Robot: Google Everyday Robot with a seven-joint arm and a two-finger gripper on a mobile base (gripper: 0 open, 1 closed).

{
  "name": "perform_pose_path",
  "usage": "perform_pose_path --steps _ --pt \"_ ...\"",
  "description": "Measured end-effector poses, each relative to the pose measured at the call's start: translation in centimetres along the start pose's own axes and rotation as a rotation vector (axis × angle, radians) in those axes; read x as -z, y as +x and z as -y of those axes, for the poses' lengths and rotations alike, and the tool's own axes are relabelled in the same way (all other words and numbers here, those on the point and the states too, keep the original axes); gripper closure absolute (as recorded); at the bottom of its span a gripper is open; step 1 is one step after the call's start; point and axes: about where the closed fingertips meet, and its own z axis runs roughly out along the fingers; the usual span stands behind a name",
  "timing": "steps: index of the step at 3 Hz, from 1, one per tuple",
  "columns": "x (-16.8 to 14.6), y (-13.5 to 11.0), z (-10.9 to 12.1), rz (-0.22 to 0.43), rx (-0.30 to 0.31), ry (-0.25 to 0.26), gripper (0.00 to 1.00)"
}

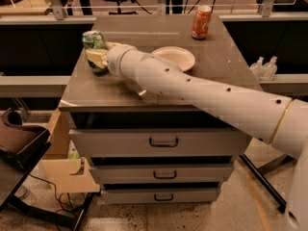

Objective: Place green can upright

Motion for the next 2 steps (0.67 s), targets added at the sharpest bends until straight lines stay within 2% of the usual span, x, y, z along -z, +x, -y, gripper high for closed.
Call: perform_pose_path --steps 1,2 --pt "-0.09 -0.02 -0.16 0.000 0.000 -0.003 0.12" --pt "-0.17 -0.05 -0.30 0.001 0.000 -0.005 0.00"
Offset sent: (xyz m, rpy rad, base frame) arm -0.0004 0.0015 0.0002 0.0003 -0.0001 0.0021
